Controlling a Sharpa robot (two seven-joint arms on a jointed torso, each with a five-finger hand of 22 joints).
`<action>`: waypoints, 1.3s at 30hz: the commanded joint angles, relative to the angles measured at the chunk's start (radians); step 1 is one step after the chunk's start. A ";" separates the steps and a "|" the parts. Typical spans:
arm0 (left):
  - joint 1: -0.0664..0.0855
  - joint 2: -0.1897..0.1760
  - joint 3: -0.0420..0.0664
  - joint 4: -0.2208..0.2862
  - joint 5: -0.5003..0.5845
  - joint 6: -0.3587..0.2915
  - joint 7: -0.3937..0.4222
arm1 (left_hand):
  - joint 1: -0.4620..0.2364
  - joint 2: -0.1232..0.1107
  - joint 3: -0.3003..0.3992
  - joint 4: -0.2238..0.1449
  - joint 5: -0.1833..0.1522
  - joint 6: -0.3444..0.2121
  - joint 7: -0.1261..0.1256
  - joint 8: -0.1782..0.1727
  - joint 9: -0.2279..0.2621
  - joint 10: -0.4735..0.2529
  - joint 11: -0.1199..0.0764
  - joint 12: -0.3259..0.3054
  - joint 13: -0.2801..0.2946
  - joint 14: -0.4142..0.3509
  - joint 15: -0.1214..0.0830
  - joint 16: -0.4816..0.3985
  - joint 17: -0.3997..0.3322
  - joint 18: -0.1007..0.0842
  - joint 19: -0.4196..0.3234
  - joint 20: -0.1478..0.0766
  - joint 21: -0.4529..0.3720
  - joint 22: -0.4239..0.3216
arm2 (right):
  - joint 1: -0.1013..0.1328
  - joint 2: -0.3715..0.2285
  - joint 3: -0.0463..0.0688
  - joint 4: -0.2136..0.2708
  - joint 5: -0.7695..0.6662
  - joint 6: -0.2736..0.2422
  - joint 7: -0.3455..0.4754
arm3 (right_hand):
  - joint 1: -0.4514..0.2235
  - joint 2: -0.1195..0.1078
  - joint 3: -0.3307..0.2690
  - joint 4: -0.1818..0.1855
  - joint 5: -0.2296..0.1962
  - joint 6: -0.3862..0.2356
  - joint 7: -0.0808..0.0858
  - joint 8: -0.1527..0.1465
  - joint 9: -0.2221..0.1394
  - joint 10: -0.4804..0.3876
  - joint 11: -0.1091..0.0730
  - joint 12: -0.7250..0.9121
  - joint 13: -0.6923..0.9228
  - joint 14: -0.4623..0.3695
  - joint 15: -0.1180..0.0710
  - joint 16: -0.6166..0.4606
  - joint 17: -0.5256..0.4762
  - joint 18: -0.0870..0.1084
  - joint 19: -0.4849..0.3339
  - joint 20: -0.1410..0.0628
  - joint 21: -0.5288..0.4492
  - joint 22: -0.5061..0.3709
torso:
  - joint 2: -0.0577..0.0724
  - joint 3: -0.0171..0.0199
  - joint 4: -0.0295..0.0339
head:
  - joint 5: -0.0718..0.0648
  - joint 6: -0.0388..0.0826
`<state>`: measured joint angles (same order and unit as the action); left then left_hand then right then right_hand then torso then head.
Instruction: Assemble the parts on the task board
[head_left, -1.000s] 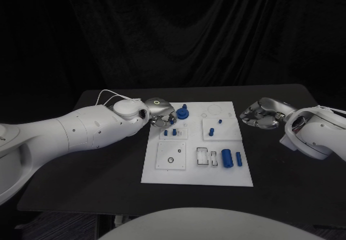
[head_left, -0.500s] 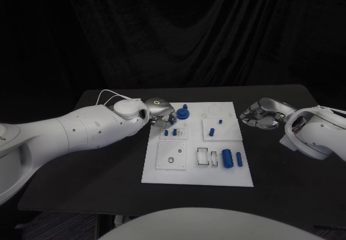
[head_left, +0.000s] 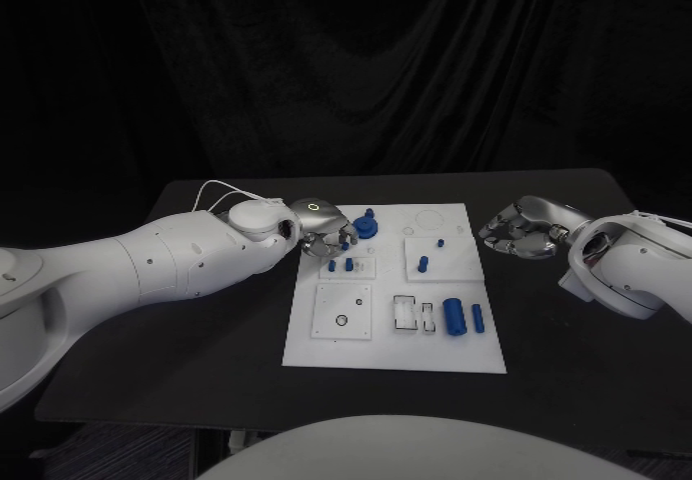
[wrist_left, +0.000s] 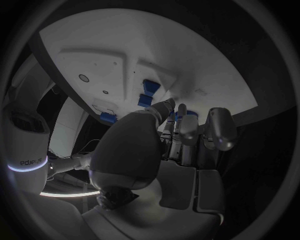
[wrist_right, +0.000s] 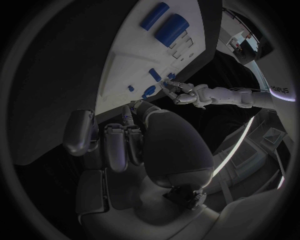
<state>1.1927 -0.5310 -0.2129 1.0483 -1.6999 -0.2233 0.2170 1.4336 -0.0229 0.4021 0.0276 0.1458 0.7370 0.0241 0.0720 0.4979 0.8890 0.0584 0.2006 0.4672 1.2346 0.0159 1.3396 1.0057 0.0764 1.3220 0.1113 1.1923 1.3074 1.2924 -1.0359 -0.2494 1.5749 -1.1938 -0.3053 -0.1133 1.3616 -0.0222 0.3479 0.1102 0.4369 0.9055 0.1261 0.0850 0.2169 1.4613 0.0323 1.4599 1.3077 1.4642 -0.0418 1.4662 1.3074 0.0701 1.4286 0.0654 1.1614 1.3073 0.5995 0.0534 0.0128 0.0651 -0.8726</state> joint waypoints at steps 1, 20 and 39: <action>-0.003 0.004 0.001 0.000 0.001 0.002 0.012 | -0.002 0.004 0.006 0.001 -0.003 0.025 0.010 0.009 0.001 0.015 -0.007 0.009 0.007 0.005 -0.011 0.007 0.007 0.010 0.004 -0.001 0.003 0.150 | -0.002 0.000 0.001 0.002 -0.002 0.007 -0.017 | -0.010 0.002 0.007 0.000 0.004 0.001 -0.001 -0.003 0.000 -0.005 -0.003 -0.004 0.132 0.068 0.001 -0.004 0.095 0.016 -0.007 0.002 -0.005 0.148 | 0.001 -0.0003 -0.0010 | 0.000 0.000; -0.004 -0.030 0.001 -0.004 0.001 -0.140 -0.012 | -0.019 -0.024 -0.025 0.018 -0.061 -0.241 -0.097 -0.012 -0.085 -0.037 0.018 -0.016 0.010 0.004 0.006 0.002 -0.004 0.011 0.004 0.006 -0.007 0.148 | -0.002 -0.007 0.001 0.005 -0.002 -0.008 -0.009 | -0.013 -0.004 0.008 -0.003 0.004 0.002 0.001 -0.003 0.000 -0.034 0.000 -0.033 0.101 0.063 0.003 -0.015 0.079 0.019 -0.015 0.003 -0.027 0.143 | 0.001 -0.0004 0.0000 | -0.001 0.000; -0.004 -0.236 0.000 0.141 0.277 -0.427 0.138 | -0.082 -0.022 -0.292 0.249 -0.098 -0.500 -0.160 -0.034 -0.334 -0.569 0.025 0.079 0.000 -0.675 0.103 -0.813 -0.595 0.065 -0.667 0.074 -0.930 -0.202 | 0.027 -0.026 0.002 0.032 -0.095 -0.064 0.013 | 0.028 -0.089 0.077 -0.027 -0.065 -0.019 0.026 -0.015 -0.001 -0.602 0.033 -0.781 -0.593 0.019 0.030 -0.076 -0.012 0.043 -0.077 0.028 -0.183 0.108 | -0.005 -0.0068 0.0031 | -0.007 0.000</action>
<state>1.1897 -0.7656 -0.2134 1.1797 -1.5934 -0.5828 0.2462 1.3466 -0.0438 0.1122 0.2717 0.0508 0.2361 -0.1370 0.0348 0.1646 0.3242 0.0798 0.2754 0.4693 0.5584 0.1062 0.5404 0.4164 0.1612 0.6656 0.1788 0.2749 1.1108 1.3158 -1.0641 -0.2493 1.6026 -1.2272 -0.3565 -0.0935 1.3893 -0.1080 0.4241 0.0864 0.3750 0.8885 0.1532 0.0722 0.2176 0.8621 0.0663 0.6846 0.7198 1.4669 -0.0177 1.3928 1.2964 0.1024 1.3537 0.0937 0.9824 1.3078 0.5964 0.0485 0.0151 0.0596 -0.8727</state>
